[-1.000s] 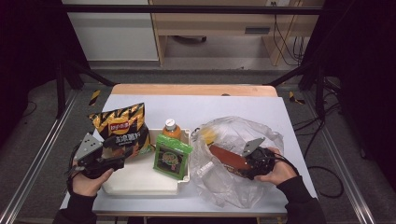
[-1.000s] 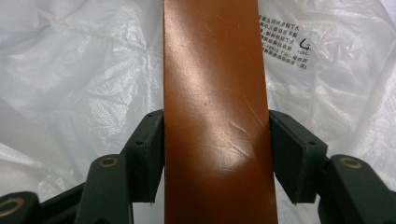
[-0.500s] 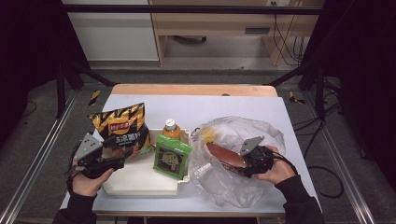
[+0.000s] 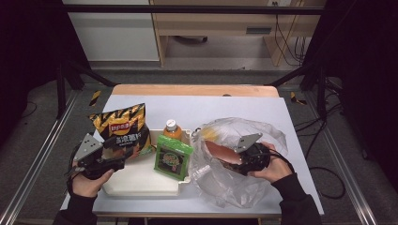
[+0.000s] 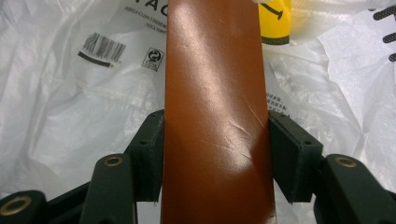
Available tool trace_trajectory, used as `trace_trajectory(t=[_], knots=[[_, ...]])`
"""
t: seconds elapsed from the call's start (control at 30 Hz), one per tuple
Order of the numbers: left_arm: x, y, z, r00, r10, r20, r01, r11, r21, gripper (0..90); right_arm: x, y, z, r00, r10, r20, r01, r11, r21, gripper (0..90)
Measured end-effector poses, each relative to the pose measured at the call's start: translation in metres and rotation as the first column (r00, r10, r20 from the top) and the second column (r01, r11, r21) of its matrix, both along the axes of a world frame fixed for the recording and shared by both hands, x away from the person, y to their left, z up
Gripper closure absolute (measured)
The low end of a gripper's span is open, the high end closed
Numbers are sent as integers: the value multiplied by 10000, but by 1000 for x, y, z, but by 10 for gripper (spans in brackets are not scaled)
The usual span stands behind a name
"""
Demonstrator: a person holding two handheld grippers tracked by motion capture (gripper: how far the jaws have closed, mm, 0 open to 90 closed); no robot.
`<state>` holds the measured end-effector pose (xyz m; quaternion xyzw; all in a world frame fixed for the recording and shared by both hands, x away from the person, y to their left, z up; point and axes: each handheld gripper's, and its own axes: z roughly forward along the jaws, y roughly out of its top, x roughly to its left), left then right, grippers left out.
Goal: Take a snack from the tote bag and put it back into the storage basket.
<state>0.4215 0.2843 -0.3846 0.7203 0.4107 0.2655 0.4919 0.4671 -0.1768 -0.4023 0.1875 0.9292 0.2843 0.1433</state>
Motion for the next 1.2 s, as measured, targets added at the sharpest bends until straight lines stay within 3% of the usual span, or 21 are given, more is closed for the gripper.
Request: trace_trajectory(t=[0.33, 0.57, 0.93, 1.2], knots=[[0, 0, 0, 10000, 7, 14, -7, 10000, -20, 241, -3, -8, 14, 9997, -122, 214, 110, 9986, 525, 439], [0, 0, 0, 10000, 12, 14, -12, 10000, -22, 241, -10, -19, 20, 9997, -229, 77, 225, 9985, 504, 439], [0, -1, 0, 10000, -7, 11, 7, 10000, 23, 241, -20, -40, 29, 9991, -347, 259, 332, 9979, 553, 439], [0, -2, 0, 10000, -36, 13, 36, 10000, 73, 241, -23, -45, 39, 9985, -202, 516, 138, 9924, 1223, 439]])
